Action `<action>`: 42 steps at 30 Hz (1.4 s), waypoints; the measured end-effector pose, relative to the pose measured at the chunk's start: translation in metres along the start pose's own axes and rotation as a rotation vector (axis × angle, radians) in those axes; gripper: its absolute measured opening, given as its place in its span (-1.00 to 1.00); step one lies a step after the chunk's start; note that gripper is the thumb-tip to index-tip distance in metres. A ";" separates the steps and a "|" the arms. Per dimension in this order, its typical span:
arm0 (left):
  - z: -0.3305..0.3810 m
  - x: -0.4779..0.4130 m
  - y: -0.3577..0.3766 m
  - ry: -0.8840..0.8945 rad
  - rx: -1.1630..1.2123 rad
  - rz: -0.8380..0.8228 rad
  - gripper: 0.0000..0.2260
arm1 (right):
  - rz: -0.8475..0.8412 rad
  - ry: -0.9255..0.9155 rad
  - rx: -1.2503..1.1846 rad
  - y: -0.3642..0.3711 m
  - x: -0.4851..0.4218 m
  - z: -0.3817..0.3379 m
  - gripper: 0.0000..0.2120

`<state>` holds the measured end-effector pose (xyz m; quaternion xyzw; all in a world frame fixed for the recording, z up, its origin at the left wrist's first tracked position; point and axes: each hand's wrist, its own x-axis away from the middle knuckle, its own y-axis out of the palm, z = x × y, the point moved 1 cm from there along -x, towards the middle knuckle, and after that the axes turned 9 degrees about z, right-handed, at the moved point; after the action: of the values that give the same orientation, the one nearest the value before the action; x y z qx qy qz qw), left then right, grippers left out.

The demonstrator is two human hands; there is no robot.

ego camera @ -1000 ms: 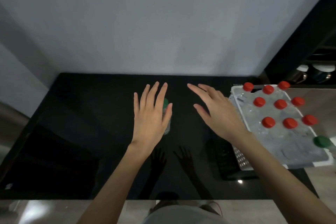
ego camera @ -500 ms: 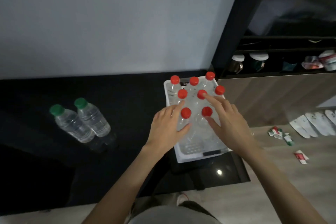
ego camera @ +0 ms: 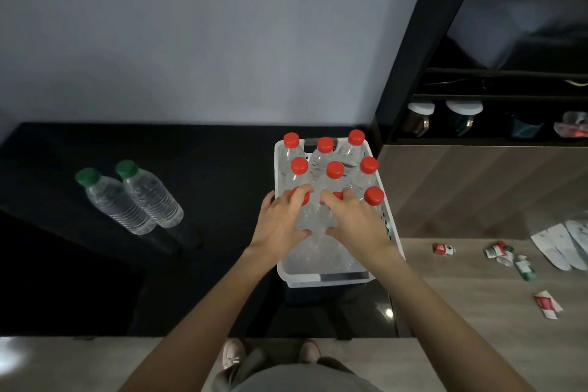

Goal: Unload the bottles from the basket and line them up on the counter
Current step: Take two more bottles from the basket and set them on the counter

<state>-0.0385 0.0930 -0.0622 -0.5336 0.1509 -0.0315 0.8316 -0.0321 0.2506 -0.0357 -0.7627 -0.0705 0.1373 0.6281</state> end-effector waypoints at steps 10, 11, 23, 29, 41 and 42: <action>-0.003 0.011 0.004 0.026 0.043 0.076 -0.41 | 0.096 0.033 -0.122 -0.001 0.001 0.007 -0.79; -0.003 0.011 0.004 0.027 0.049 0.072 -0.41 | 0.114 0.033 -0.122 0.000 0.002 0.006 -0.80; 0.019 -0.010 -0.061 0.062 0.154 0.229 -0.37 | 0.395 -0.043 -0.261 -0.057 0.001 -0.004 -0.78; 0.038 -0.021 -0.138 0.047 0.217 0.416 -0.35 | 0.613 -0.127 -0.353 -0.121 -0.020 -0.030 -0.69; -0.019 0.022 -0.213 -0.194 0.165 0.681 -0.38 | 0.593 -0.374 -0.609 -0.141 -0.076 -0.104 -0.81; -0.030 0.030 -0.212 -0.220 0.148 0.670 -0.38 | 0.557 -0.378 -0.637 -0.132 -0.080 -0.112 -0.82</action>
<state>0.0048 -0.0307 0.1097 -0.3932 0.2242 0.2899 0.8433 -0.0666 0.1499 0.1226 -0.8690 -0.0149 0.4090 0.2780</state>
